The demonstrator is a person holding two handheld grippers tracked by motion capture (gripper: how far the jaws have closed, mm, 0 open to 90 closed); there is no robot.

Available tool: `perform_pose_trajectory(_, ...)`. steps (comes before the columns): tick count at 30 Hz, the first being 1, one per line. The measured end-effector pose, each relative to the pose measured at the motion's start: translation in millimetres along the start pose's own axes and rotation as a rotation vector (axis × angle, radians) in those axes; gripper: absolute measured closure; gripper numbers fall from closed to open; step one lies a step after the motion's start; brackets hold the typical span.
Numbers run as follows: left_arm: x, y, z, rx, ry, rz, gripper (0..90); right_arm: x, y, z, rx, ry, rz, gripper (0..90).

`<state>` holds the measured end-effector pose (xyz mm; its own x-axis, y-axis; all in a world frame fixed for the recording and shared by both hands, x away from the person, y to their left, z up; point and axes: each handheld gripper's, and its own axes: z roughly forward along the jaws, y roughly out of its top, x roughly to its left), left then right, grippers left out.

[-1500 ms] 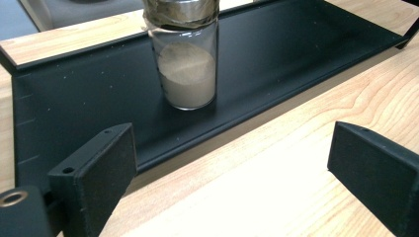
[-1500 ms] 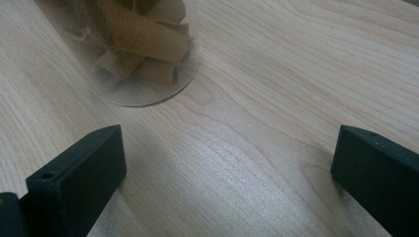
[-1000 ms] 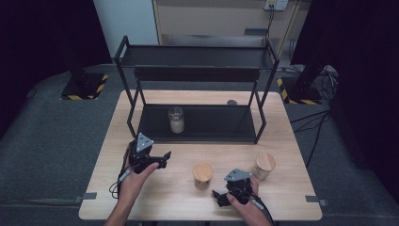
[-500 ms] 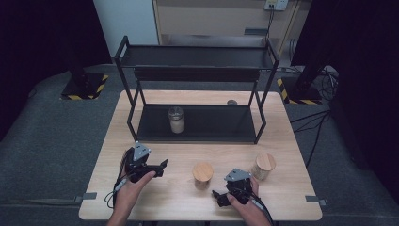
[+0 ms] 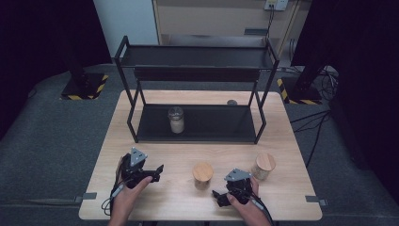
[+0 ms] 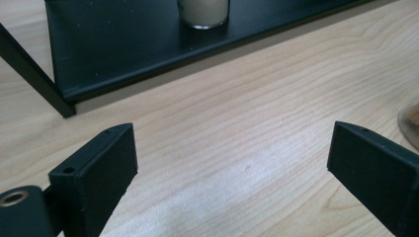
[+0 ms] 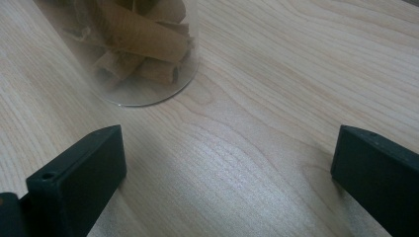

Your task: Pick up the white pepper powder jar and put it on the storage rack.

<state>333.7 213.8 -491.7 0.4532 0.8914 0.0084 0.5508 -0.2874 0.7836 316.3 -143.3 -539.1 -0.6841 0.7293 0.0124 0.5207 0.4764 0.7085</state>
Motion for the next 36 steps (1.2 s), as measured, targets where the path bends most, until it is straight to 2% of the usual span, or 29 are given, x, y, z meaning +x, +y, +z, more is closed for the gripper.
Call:
perform_pose_trajectory(12,-0.4,-15.4,3.9,0.049,-0.01,-0.007,3.8,0.0,0.0,0.0,0.0,0.0,0.0,0.3)
perform_pose_trajectory(24,2.4,-28.8,6.7,0.102,0.021,-0.008,3.8,0.0,0.0,0.0,0.0,0.0,0.0,0.3)
perform_pose_trajectory(29,5.3,-31.8,5.9,0.127,0.048,-0.004,4.0,0.0,0.0,0.0,0.0,0.0,0.0,0.4)
perform_pose_trajectory(36,8.5,-36.5,8.3,0.15,0.053,-0.028,3.9,0.0,0.0,0.0,0.0,0.0,0.0,0.4)
